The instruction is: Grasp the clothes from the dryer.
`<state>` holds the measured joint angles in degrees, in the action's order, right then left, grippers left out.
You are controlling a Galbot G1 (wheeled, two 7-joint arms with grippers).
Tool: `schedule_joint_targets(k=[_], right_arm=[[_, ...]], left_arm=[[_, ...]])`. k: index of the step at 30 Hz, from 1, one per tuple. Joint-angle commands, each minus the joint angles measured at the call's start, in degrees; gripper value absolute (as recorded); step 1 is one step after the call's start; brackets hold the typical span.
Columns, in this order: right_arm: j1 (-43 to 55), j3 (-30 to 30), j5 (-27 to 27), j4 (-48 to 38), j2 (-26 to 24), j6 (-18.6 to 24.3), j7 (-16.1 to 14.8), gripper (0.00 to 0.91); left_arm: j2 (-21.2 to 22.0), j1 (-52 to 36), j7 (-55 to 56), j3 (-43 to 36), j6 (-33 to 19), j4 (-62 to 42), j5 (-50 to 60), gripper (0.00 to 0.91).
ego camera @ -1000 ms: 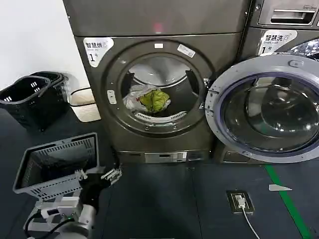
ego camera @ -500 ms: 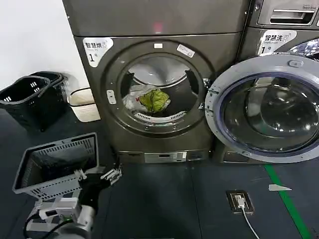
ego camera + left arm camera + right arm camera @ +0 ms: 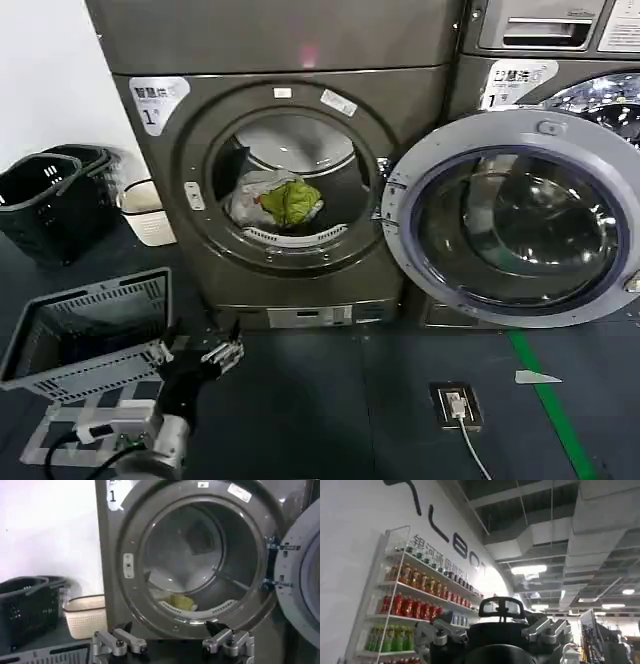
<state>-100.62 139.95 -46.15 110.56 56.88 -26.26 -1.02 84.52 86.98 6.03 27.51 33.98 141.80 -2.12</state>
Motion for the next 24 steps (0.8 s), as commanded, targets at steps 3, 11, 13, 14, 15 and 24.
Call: schedule_joint_targets(k=[3, 11, 13, 14, 15, 24], right_arm=[[0.2, -0.1, 0.0, 0.3, 0.3, 0.1, -0.1, 0.907], [0.1, -0.3, 0.0, 0.3, 0.7, 1.8, -0.7, 0.907], [0.1, -0.2, -0.2, 0.3, 0.7, 2.2, -1.6, 0.907], [0.1, -0.2, -0.5, 0.3, 0.7, 2.5, -1.5, 0.907], [0.2, -0.2, -0.7, 0.3, 0.7, 2.5, -1.6, 0.907], [0.0, 0.0, -1.0, 0.2, 0.8, 4.2, -2.6, 0.907]], left_arm=[[0.0, -0.2, -0.2, -0.1, 0.0, -0.3, -0.1, 0.907], [0.0, -0.8, -0.5, -0.2, 0.1, -0.4, -0.4, 0.907], [-0.1, -0.9, -0.6, -0.1, 0.2, -0.4, -0.5, 0.907], [-0.2, -1.0, -0.7, -0.1, 0.2, -0.5, -0.5, 0.907], [-0.2, -1.1, -0.8, -0.1, 0.1, -0.5, -0.5, 0.907], [-0.2, -1.3, -1.6, -0.3, -0.4, -0.1, -0.5, 0.907]])
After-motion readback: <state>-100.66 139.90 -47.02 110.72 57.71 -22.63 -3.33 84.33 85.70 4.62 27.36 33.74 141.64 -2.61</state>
